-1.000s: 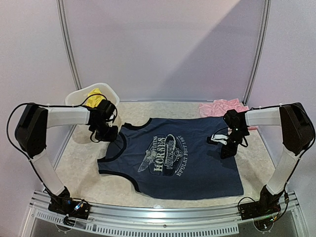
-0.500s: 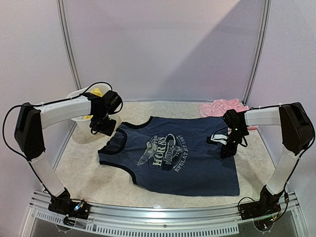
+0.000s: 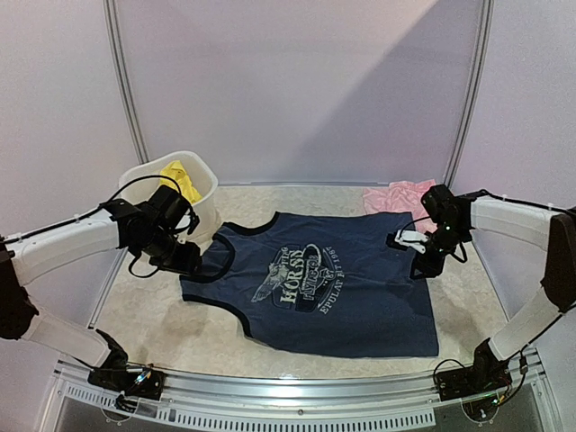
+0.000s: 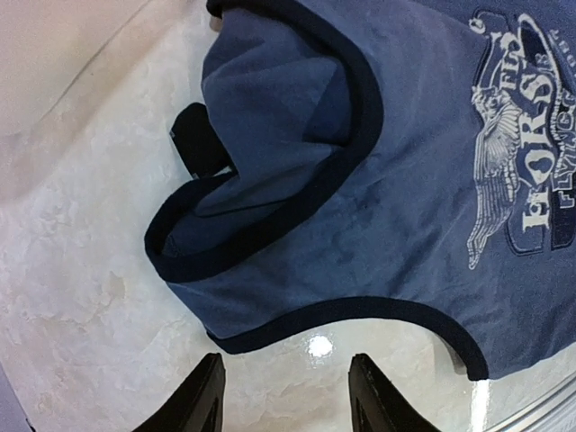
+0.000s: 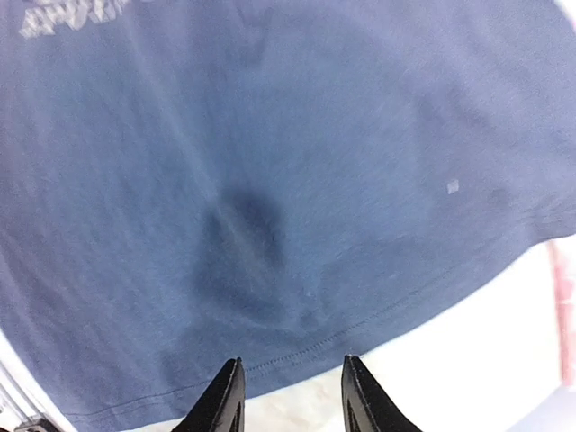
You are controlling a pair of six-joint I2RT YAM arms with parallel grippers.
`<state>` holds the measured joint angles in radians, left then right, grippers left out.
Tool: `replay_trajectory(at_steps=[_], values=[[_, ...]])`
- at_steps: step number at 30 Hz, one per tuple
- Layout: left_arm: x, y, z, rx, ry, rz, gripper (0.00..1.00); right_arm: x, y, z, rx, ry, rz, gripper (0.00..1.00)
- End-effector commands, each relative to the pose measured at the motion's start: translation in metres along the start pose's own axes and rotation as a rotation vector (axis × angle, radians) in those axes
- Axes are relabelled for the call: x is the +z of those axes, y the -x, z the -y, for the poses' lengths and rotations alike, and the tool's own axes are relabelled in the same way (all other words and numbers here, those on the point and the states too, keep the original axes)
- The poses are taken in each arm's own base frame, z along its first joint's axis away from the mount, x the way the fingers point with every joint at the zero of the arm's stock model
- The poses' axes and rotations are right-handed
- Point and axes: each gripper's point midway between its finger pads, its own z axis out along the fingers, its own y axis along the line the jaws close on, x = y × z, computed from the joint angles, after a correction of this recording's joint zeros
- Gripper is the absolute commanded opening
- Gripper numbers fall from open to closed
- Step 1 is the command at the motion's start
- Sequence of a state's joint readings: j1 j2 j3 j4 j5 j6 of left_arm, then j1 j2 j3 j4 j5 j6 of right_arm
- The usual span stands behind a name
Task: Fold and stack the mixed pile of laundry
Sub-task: Smooth out the flattened tank top at the center of the board.
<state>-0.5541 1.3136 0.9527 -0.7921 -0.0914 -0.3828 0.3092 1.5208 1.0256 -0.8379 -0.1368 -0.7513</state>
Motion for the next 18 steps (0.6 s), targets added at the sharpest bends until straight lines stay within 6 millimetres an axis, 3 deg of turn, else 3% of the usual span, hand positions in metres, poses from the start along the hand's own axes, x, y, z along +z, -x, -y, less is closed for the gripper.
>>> replay_trajectory(at_steps=[1, 6, 9, 18], values=[[0.027, -0.004, 0.007, 0.005, -0.007, -0.034, 0.48, -0.010, 0.004, -0.024, -0.021, 0.052, 0.056, 0.36], [0.056, -0.020, 0.006, 0.009, 0.020, -0.115, 0.47, 0.012, -0.019, -0.069, -0.137, 0.154, -0.032, 0.31], [0.067, -0.031, -0.001, 0.014, 0.058, -0.152, 0.47, 0.025, -0.036, -0.083, -0.204, 0.170, -0.086, 0.30], [0.086, -0.075, -0.001, -0.009, 0.045, -0.307, 0.47, 0.062, -0.078, -0.080, -0.324, 0.134, -0.252, 0.29]])
